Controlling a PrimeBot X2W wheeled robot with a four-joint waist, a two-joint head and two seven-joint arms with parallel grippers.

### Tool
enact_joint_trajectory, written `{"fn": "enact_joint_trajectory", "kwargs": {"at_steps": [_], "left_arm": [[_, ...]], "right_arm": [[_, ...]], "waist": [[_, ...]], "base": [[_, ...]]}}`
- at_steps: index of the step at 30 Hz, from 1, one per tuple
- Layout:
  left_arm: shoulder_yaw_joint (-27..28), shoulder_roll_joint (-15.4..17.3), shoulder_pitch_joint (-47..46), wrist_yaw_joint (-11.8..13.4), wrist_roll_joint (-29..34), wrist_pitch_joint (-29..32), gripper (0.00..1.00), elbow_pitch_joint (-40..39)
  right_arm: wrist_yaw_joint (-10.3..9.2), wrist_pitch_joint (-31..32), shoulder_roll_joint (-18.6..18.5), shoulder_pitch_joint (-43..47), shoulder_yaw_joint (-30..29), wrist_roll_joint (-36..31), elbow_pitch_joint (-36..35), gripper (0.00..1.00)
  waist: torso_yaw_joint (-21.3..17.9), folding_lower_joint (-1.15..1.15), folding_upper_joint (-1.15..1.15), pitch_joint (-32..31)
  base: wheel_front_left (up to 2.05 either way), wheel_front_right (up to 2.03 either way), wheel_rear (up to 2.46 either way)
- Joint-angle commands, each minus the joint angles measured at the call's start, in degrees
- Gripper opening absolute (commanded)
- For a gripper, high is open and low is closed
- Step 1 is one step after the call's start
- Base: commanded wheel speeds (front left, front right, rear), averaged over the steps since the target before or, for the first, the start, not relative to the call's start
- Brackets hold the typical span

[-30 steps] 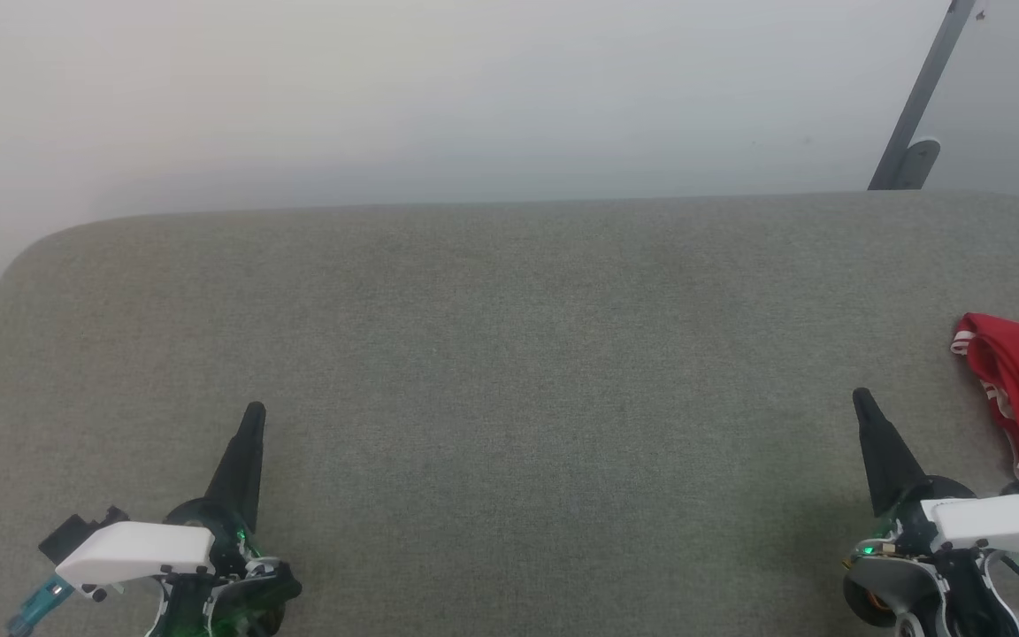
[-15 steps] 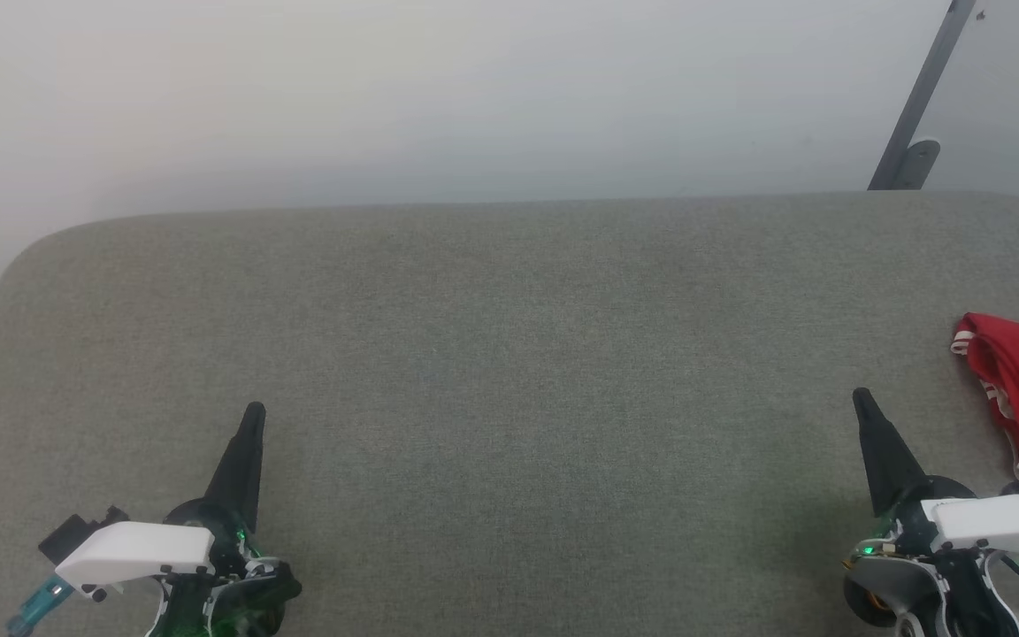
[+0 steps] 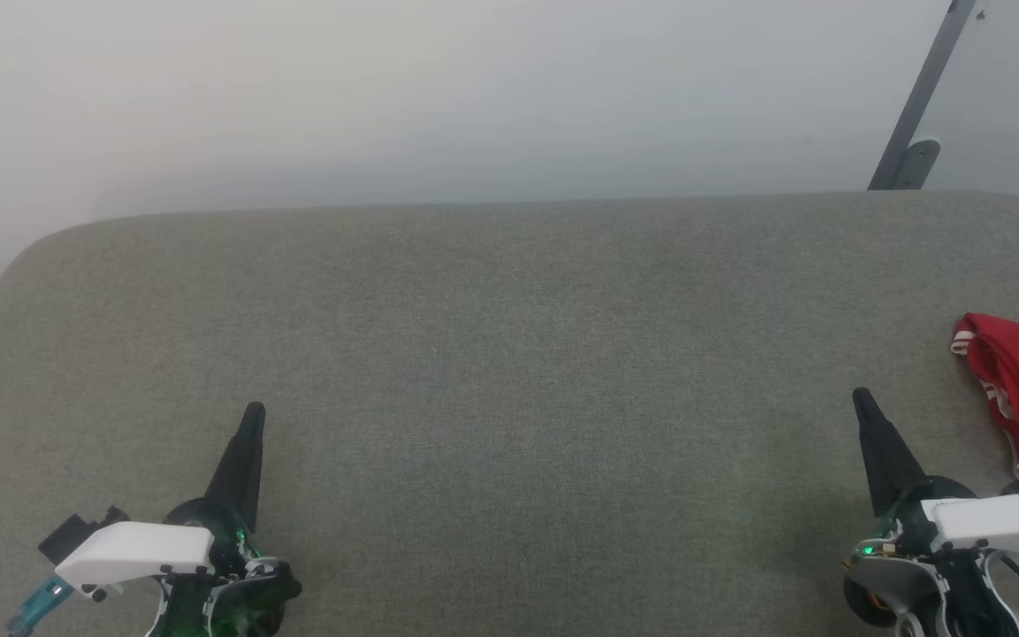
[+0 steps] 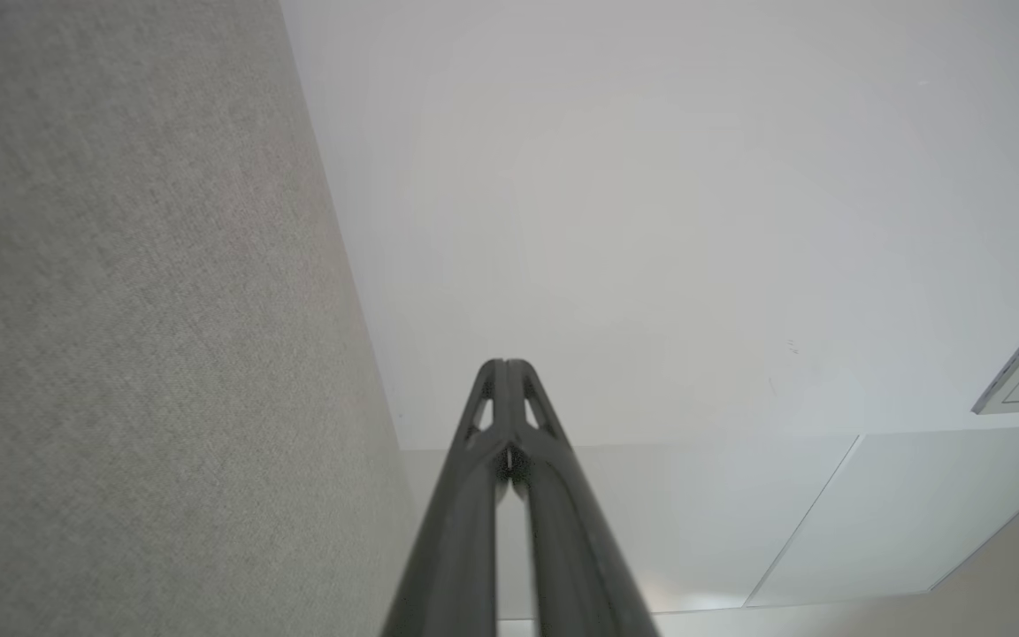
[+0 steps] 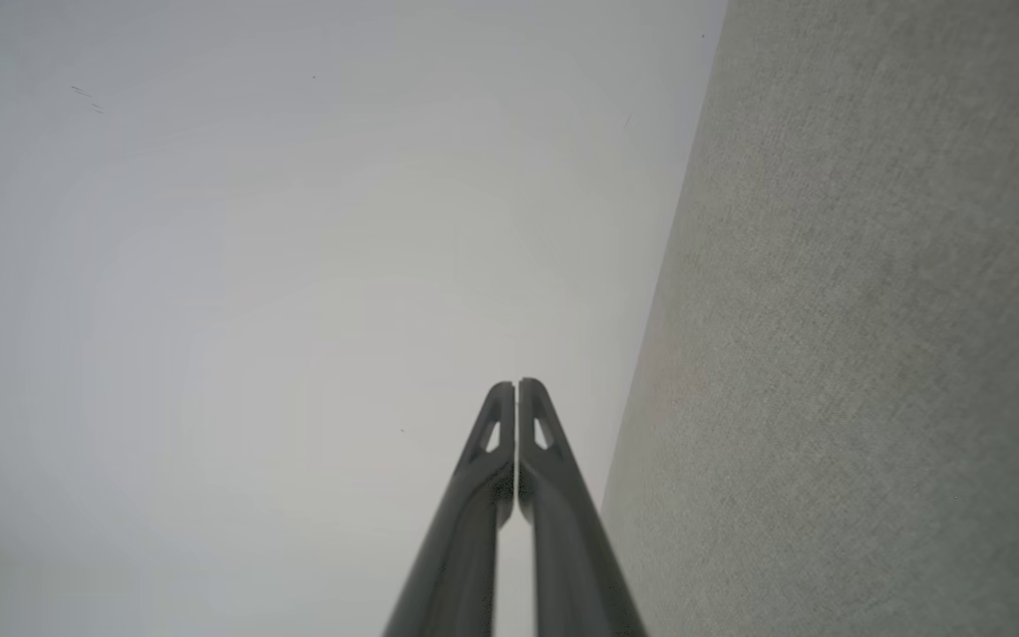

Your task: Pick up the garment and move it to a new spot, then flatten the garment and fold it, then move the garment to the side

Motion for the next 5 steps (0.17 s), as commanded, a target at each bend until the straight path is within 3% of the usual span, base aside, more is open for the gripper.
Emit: {"fn": "enact_joint_trajectory", "kwargs": {"at_steps": [1,5], "left_arm": [[0.22,-0.16,-0.59,-0.16,0.20,0.25,0.00,-0.01],[0.22,-0.17,-0.59,-0.16,0.21,0.26,0.00,-0.01]], "right_arm": [[0.00,0.18,0.22,-0.34,-0.09,0.07,0.04,0.00],[0.00,0.18,0.22,-0.34,-0.09,0.07,0.05,0.00]], "waist": [[0.00,0.00,0.00,0.00],[0.00,0.00,0.00,0.00]], "base": [[0.00,0.00,0.00],[0.00,0.00,0.00]]}}
